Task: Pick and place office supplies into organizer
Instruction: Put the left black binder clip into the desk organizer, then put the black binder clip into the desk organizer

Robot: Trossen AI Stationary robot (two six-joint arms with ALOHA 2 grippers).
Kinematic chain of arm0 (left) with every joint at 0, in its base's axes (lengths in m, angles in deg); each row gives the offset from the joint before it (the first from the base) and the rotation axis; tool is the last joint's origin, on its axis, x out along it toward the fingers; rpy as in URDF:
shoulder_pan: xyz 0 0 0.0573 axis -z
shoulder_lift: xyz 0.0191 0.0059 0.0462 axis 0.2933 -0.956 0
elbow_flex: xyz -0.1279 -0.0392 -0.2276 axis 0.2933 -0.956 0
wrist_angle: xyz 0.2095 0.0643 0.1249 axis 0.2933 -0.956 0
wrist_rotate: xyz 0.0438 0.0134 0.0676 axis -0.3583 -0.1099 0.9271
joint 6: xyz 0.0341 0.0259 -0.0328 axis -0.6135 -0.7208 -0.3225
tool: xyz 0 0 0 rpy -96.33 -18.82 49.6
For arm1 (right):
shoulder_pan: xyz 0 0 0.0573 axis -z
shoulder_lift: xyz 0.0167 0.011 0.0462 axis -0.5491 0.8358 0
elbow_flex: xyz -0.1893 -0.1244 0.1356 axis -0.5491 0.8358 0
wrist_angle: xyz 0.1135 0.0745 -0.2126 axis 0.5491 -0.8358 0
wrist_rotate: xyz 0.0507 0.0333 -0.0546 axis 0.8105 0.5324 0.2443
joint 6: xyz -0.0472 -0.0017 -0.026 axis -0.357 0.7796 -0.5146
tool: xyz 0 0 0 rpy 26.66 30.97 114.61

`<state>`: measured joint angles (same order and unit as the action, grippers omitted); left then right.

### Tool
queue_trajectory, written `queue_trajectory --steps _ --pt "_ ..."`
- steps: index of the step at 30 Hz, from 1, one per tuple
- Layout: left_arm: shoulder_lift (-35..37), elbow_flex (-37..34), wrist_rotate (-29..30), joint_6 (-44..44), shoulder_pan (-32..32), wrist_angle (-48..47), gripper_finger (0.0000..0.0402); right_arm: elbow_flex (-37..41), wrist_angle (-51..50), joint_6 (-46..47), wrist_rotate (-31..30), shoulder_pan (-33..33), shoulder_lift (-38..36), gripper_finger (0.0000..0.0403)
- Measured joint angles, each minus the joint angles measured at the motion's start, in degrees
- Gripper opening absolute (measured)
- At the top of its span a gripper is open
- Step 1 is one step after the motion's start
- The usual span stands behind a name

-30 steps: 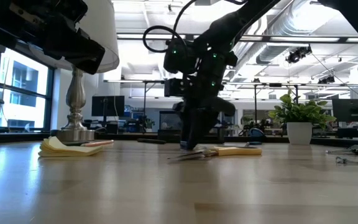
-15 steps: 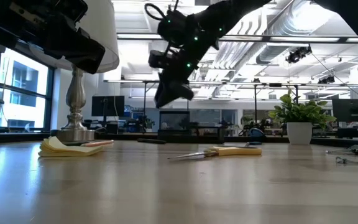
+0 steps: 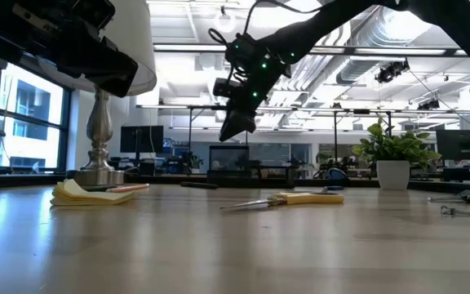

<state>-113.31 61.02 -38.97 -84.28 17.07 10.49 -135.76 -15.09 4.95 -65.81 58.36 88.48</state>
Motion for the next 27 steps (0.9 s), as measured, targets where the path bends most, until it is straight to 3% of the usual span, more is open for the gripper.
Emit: queue_trajectory --steps 9,18,23,27 --pt "0.00 0.00 0.00 -0.04 0.00 0.17 0.0001 0.00 0.33 3.03 0.96 0.49 0.00 0.0182" --pt "-0.01 0.00 0.00 -0.11 0.01 -0.23 0.0001 -0.08 -0.87 4.73 -2.74 -0.01 0.00 0.0209" --pt "-0.01 0.00 0.02 -0.15 0.00 -0.74 0.0001 -3.82 -10.87 11.26 -5.71 -2.04 -0.02 0.0202" --pt "0.00 0.00 0.02 -0.09 0.00 -1.01 0.0001 -8.52 -26.33 17.46 -4.21 -3.64 -0.06 0.0191"
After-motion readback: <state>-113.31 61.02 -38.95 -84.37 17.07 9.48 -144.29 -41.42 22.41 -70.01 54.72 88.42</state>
